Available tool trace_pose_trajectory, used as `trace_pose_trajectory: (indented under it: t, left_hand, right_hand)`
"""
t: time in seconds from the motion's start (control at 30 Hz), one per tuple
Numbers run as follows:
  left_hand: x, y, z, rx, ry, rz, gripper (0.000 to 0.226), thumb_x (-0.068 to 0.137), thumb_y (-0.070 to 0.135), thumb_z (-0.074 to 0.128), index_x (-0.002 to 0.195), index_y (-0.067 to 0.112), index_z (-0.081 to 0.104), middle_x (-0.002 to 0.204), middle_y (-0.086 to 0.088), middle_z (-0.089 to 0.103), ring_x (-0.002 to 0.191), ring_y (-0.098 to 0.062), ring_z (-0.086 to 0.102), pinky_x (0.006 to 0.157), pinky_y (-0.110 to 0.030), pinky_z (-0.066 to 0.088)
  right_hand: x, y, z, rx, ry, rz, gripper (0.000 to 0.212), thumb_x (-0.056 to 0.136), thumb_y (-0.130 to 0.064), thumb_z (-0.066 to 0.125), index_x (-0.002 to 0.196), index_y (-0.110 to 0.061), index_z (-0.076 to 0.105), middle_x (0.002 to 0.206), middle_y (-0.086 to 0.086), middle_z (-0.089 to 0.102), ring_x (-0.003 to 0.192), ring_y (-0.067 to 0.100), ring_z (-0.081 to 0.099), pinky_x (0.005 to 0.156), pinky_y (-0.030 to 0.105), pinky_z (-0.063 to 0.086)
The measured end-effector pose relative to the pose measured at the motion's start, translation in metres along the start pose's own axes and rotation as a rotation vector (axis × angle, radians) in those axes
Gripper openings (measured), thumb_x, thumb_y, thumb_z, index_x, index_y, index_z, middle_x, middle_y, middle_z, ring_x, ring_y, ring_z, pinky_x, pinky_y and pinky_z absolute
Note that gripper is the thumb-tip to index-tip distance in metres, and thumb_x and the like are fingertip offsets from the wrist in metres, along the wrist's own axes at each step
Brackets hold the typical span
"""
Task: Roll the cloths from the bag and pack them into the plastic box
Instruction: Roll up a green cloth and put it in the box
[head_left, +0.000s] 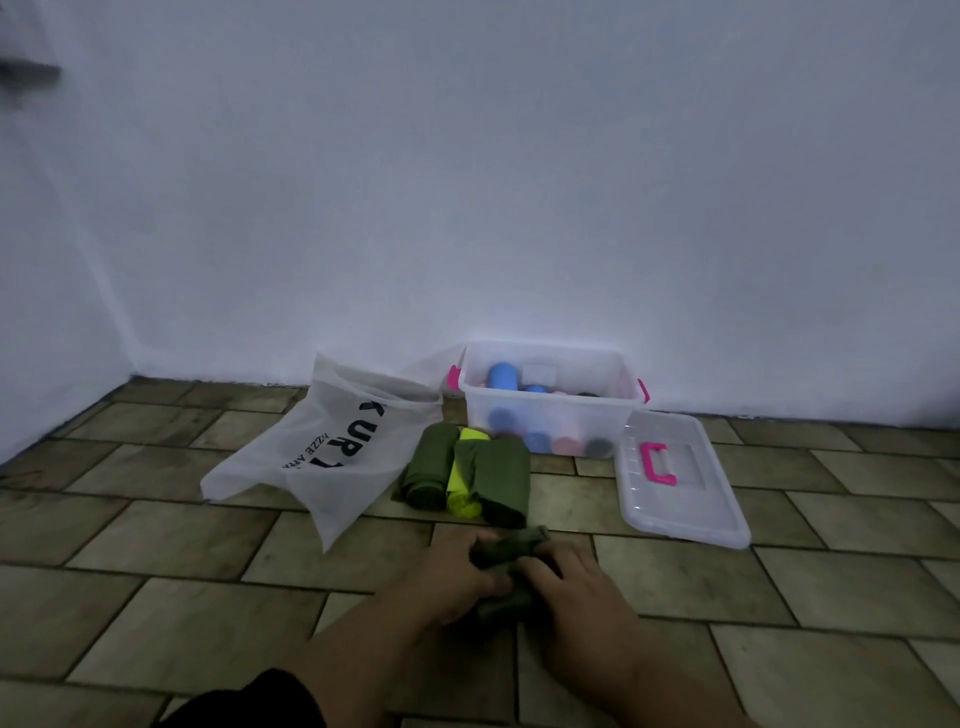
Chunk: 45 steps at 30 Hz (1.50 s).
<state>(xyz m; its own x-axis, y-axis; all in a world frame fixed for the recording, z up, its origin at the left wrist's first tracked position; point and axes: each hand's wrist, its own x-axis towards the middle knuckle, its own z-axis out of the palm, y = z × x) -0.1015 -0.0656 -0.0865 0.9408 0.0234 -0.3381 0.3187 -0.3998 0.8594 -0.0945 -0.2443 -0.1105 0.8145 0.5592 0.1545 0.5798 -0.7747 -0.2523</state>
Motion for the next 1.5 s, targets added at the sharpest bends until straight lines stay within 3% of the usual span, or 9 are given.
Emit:
trace_pose_trajectory:
  t: [0.13,0.2,0.27,0.4,0.57,0.77,0.87,1.17,1.5]
  left_hand:
    - [0.008,-0.005,0.0,0.013,0.019,0.06,0.046,0.078,0.024,0.074,0.122,0.028,0.059,0.111,0.007,0.064,0.099,-0.01,0.059,0.08,-0.019,0.05]
    - [0.017,-0.005,-0.001,0.05,0.076,0.049,0.04,0.082,0.021,0.07,0.121,0.025,0.062,0.114,0.0,0.066,0.092,-0.008,0.059,0.064,-0.006,0.044]
    - [0.026,-0.004,-0.002,0.095,0.113,0.034,0.036,0.081,0.015,0.066,0.116,0.023,0.064,0.112,-0.002,0.067,0.084,-0.008,0.057,0.052,-0.004,0.039]
    - [0.039,-0.003,-0.007,0.183,0.211,0.008,0.036,0.079,0.005,0.061,0.112,0.021,0.063,0.114,-0.006,0.064,0.093,-0.017,0.057,0.069,-0.017,0.04]
    - [0.05,-0.012,-0.006,0.231,0.233,-0.007,0.031,0.079,0.01,0.061,0.106,0.025,0.062,0.111,-0.003,0.065,0.092,-0.018,0.057,0.072,-0.022,0.042]
    - [0.063,-0.009,-0.01,0.277,0.163,-0.076,0.034,0.08,0.011,0.065,0.11,0.025,0.064,0.115,-0.005,0.063,0.099,-0.021,0.059,0.076,-0.022,0.045]
    - [0.066,-0.011,-0.013,0.257,0.143,-0.077,0.032,0.08,0.011,0.066,0.11,0.024,0.064,0.116,-0.006,0.064,0.101,-0.021,0.059,0.081,-0.025,0.048]
    - [0.067,-0.013,-0.01,0.185,0.235,-0.088,0.022,0.078,0.012,0.062,0.091,0.03,0.063,0.104,-0.003,0.066,0.091,-0.02,0.06,0.079,-0.027,0.051]
    - [0.067,-0.013,-0.009,0.203,0.299,-0.083,0.017,0.079,0.016,0.063,0.09,0.028,0.057,0.107,-0.004,0.062,0.091,-0.022,0.056,0.082,-0.03,0.049]
  right_hand:
    - [-0.005,-0.009,0.004,-0.028,0.033,0.088,0.061,0.072,-0.051,0.045,0.132,-0.044,0.04,0.141,-0.014,0.035,0.135,0.015,0.028,0.108,0.037,0.03]
    - [-0.001,-0.013,0.004,-0.083,-0.025,0.093,0.06,0.075,-0.049,0.045,0.134,-0.045,0.035,0.143,-0.015,0.033,0.139,0.016,0.021,0.113,0.045,0.021]
    - [0.005,-0.014,0.003,-0.085,-0.101,0.11,0.057,0.08,-0.044,0.046,0.135,-0.044,0.033,0.143,-0.013,0.034,0.14,0.017,0.02,0.114,0.05,0.015]
    - [0.013,-0.012,-0.003,-0.085,-0.191,0.093,0.049,0.085,-0.041,0.049,0.132,-0.043,0.035,0.133,-0.012,0.043,0.132,0.018,0.032,0.114,0.055,0.01]
    - [0.016,-0.012,-0.009,-0.071,-0.283,0.031,0.043,0.085,-0.045,0.05,0.126,-0.041,0.037,0.122,-0.007,0.049,0.12,0.022,0.046,0.112,0.058,0.009]
    - [0.029,-0.029,-0.009,-0.073,-0.441,0.234,0.081,0.062,-0.077,0.042,0.132,-0.04,0.03,0.134,0.0,0.04,0.129,0.026,0.034,0.105,0.067,0.01]
    - [0.033,-0.048,0.004,-0.004,-0.354,0.381,0.092,0.053,-0.087,0.031,0.131,-0.039,0.032,0.138,0.001,0.036,0.131,0.026,0.03,0.103,0.065,0.016]
    - [0.036,-0.052,0.011,-0.063,-0.371,0.415,0.08,0.06,-0.079,0.039,0.127,-0.036,0.036,0.131,0.003,0.036,0.124,0.028,0.031,0.093,0.057,0.03]
    - [0.024,-0.048,0.007,-0.123,-0.393,0.362,0.073,0.062,-0.077,0.041,0.12,-0.034,0.04,0.125,0.002,0.045,0.12,0.029,0.035,0.089,0.055,0.028]
